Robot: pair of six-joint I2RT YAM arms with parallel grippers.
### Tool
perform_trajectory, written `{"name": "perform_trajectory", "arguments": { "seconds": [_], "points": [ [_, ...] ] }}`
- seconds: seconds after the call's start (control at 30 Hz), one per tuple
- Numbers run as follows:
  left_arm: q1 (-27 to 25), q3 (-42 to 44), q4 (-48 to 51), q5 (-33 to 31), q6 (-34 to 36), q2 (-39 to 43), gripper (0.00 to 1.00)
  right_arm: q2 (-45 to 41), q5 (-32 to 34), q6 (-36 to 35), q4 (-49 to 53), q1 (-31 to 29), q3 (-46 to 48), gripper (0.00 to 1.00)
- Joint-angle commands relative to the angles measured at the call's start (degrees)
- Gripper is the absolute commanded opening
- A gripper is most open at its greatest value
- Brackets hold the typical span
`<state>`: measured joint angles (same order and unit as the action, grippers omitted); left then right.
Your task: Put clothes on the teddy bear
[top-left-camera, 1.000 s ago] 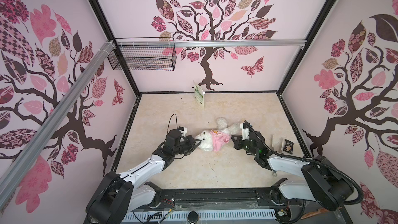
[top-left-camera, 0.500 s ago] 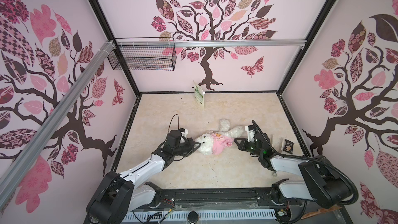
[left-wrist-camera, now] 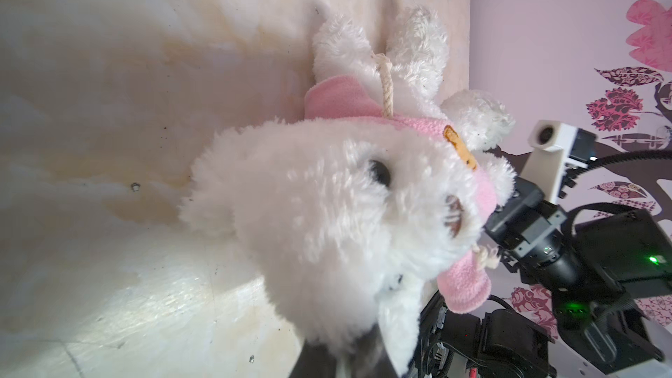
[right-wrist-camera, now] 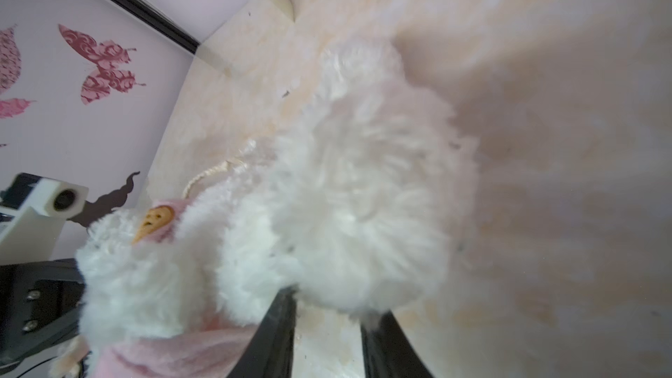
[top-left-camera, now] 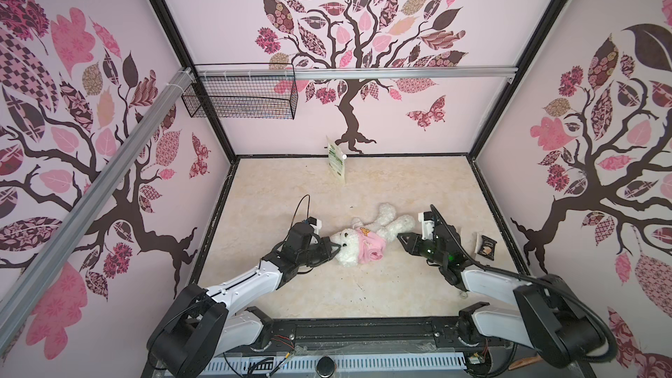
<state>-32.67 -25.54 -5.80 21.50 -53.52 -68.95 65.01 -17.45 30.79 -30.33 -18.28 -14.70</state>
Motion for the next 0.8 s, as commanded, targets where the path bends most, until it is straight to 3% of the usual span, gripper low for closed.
{"name": "perform_trajectory", "arguments": {
  "seconds": [0.0, 0.13, 0.33, 0.5, 0.6, 0.77],
  "points": [
    [0.0, 0.2, 0.2, -2.1, 2.5, -0.1, 0.0, -7.5, 4.0, -4.4, 7.2, -0.2, -3.3, 0.41],
    [0.1, 0.4, -1.7, -2.2, 1.9, 0.1, 0.0, -7.0, 4.6, -7.2, 8.0, -5.0, -8.0, 0.46],
    [0.0, 0.2, -2.6, -2.0, 1.4, 1.3, 0.07, 6.6, 2.3, -11.0, 10.9, -12.1, -17.2, 0.44],
    [0.5, 1.2, -4.5, -1.5, -0.5, 4.2, 0.26, 11.2, 1.2, -9.2, 9.5, -13.8, -13.5, 0.37],
    [1.8, 2.5, -6.8, -0.6, -3.4, 6.2, 0.45, 10.9, 1.0, -7.4, 7.2, -14.3, -9.8, 0.31],
    [3.6, 2.9, -10.9, 4.9, -9.4, 5.5, 0.63, 10.7, 2.5, -6.1, 5.9, -17.3, -5.9, 0.23]
  ]
}}
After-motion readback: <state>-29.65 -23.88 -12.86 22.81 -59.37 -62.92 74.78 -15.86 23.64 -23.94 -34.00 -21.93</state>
